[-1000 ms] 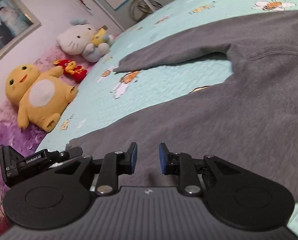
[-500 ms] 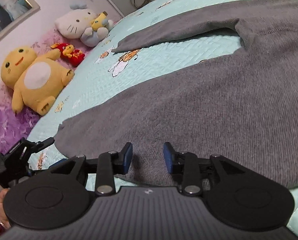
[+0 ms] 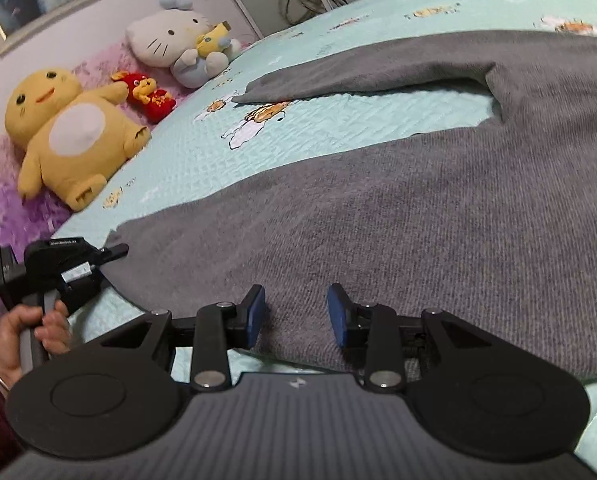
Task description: Fold clothes
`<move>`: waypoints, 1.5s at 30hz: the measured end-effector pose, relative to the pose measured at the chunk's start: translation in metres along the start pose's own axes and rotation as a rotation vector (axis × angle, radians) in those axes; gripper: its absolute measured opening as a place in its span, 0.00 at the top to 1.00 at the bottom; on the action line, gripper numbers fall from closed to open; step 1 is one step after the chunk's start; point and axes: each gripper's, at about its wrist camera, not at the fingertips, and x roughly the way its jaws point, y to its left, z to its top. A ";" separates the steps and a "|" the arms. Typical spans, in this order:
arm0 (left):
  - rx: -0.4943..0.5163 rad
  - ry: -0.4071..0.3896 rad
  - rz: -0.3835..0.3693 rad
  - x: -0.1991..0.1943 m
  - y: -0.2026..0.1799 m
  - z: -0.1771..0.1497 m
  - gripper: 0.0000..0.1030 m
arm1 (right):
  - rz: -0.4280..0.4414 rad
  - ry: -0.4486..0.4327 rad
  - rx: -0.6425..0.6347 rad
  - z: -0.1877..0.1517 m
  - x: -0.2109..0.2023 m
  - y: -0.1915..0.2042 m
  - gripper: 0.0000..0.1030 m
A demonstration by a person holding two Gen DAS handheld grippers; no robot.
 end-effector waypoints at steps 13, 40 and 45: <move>0.065 0.008 0.043 -0.002 0.013 -0.013 0.86 | 0.016 0.023 0.056 0.007 -0.007 -0.010 0.65; 0.453 0.512 -0.347 0.025 -0.190 -0.131 0.38 | 0.080 -0.168 0.602 -0.050 -0.068 -0.092 0.60; 0.767 0.485 -0.241 0.059 -0.210 -0.160 0.39 | 0.055 -0.164 0.600 -0.051 -0.061 -0.085 0.99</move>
